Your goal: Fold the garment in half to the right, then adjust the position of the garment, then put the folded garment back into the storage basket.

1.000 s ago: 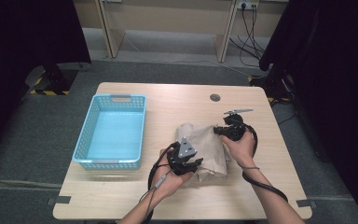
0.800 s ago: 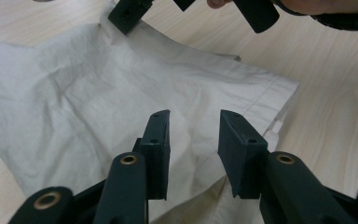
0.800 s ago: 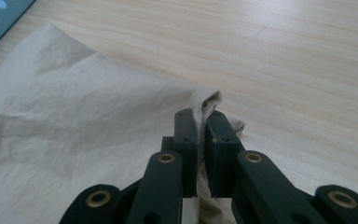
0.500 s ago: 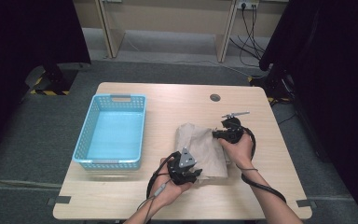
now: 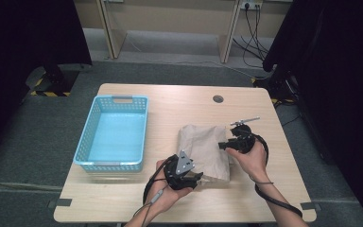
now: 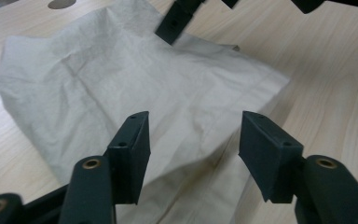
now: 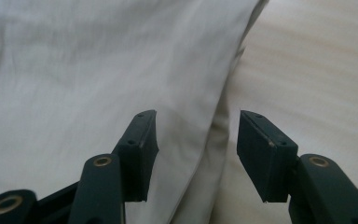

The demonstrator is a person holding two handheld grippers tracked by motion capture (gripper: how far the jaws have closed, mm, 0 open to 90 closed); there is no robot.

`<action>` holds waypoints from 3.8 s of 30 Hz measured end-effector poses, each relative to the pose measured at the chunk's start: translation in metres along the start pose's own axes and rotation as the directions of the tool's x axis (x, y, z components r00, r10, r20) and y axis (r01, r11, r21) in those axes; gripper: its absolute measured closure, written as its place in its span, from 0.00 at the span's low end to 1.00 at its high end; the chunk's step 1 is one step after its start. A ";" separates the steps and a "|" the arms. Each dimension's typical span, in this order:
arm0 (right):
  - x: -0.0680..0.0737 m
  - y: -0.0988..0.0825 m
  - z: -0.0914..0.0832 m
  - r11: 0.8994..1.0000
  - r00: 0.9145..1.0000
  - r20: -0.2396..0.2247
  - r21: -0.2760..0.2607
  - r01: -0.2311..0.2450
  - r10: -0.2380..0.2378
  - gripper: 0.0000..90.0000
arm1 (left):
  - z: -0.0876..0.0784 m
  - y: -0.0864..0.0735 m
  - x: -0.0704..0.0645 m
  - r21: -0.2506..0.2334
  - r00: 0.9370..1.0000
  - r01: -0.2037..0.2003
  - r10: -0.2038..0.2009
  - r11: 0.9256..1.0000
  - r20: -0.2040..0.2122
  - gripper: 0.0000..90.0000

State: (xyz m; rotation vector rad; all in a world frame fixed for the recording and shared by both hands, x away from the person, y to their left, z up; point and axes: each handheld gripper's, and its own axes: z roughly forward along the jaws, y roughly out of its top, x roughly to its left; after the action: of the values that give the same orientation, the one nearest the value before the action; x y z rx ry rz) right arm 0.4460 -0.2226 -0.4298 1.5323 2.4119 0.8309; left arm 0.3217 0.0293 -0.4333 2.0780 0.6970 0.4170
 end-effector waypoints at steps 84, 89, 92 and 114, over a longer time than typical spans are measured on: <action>-0.044 0.000 -0.026 0.986 0.994 0.031 -0.130 -0.104 0.109 0.37 | 0.012 -0.023 0.001 -0.007 0.998 0.060 -0.060 0.998 0.001 0.21; -0.043 0.016 -0.020 0.988 0.994 0.027 -0.115 -0.106 0.110 0.37 | 0.012 -0.024 -0.003 0.011 0.999 0.038 -0.038 0.999 0.004 0.22; -0.042 0.028 -0.013 0.990 0.993 0.026 -0.085 -0.110 0.112 0.37 | 0.013 -0.026 -0.005 0.027 1.000 0.022 -0.022 0.999 0.000 0.23; -0.042 0.049 0.048 0.996 0.994 0.075 0.028 -0.082 0.079 0.40 | 0.031 -0.026 -0.002 0.094 1.000 0.005 -0.002 0.996 -0.030 0.26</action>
State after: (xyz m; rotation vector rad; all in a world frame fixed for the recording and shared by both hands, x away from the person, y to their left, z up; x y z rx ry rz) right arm 0.5241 -0.2265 -0.4497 1.6513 2.3350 0.7406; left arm 0.3276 0.0199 -0.4726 2.1627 0.7510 0.4207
